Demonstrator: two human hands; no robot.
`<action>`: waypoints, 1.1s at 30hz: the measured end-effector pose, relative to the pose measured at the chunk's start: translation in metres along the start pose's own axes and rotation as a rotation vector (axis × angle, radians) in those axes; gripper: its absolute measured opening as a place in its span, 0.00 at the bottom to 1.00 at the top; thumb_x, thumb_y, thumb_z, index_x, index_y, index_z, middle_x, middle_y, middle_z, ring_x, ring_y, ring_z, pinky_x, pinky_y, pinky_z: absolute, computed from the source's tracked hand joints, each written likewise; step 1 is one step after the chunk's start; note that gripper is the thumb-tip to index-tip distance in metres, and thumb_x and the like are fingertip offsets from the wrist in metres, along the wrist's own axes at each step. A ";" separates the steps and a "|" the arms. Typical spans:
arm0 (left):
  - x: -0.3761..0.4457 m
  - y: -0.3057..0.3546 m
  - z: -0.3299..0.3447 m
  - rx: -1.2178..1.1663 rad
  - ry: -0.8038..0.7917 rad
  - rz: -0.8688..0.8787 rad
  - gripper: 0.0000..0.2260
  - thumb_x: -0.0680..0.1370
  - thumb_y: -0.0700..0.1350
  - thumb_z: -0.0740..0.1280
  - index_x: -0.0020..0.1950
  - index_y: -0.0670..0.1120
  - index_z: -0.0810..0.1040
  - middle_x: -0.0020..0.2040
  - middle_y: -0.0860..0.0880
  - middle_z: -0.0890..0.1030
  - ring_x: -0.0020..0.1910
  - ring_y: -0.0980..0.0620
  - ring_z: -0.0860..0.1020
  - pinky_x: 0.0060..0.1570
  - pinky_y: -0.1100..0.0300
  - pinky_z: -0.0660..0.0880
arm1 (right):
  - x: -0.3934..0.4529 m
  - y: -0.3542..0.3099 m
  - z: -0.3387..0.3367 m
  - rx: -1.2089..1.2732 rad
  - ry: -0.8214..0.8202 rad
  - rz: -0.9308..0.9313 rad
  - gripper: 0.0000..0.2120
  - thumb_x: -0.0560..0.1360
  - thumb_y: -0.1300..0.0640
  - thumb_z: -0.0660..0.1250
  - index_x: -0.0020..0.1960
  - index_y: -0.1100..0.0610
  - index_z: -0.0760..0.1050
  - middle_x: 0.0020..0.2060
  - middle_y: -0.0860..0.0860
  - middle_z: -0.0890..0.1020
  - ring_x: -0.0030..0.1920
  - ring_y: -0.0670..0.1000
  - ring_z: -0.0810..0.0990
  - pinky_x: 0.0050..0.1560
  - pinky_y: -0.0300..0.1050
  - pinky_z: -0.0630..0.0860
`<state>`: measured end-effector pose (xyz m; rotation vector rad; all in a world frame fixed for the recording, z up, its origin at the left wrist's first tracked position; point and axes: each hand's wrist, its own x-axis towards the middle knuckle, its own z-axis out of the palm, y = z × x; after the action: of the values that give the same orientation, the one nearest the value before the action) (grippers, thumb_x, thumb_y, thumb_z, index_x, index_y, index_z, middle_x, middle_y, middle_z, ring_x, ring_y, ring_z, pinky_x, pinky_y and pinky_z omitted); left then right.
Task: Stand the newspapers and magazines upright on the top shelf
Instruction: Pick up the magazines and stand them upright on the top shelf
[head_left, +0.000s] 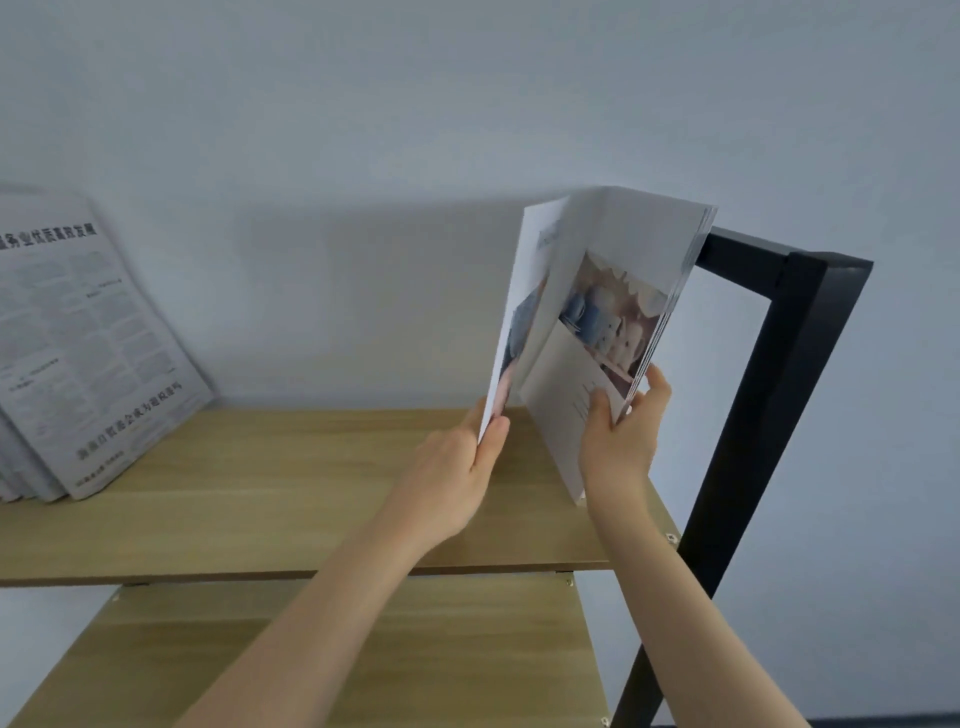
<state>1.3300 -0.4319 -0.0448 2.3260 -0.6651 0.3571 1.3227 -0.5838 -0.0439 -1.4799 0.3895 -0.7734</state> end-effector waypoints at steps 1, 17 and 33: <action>0.003 -0.002 0.003 -0.005 -0.033 0.011 0.21 0.83 0.56 0.48 0.74 0.52 0.62 0.34 0.41 0.78 0.33 0.45 0.76 0.37 0.51 0.73 | 0.001 -0.001 -0.002 -0.046 -0.029 -0.012 0.21 0.80 0.57 0.60 0.71 0.48 0.58 0.59 0.49 0.73 0.56 0.50 0.74 0.53 0.46 0.76; 0.049 0.022 0.058 -0.429 -0.358 0.058 0.33 0.71 0.66 0.62 0.73 0.73 0.50 0.71 0.58 0.71 0.63 0.51 0.77 0.65 0.49 0.72 | -0.007 -0.031 -0.038 0.057 -0.259 -0.073 0.21 0.81 0.51 0.58 0.73 0.45 0.61 0.59 0.36 0.72 0.51 0.31 0.72 0.50 0.30 0.71; 0.054 0.017 0.073 -0.442 -0.260 0.041 0.36 0.75 0.49 0.70 0.76 0.65 0.53 0.75 0.54 0.66 0.68 0.48 0.72 0.65 0.48 0.72 | -0.005 -0.028 -0.032 -0.079 -0.136 -0.096 0.21 0.81 0.59 0.58 0.71 0.44 0.61 0.67 0.45 0.71 0.53 0.42 0.72 0.57 0.51 0.76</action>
<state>1.3711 -0.5121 -0.0663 1.9494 -0.8245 -0.0754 1.2913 -0.6016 -0.0203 -1.6248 0.2506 -0.7350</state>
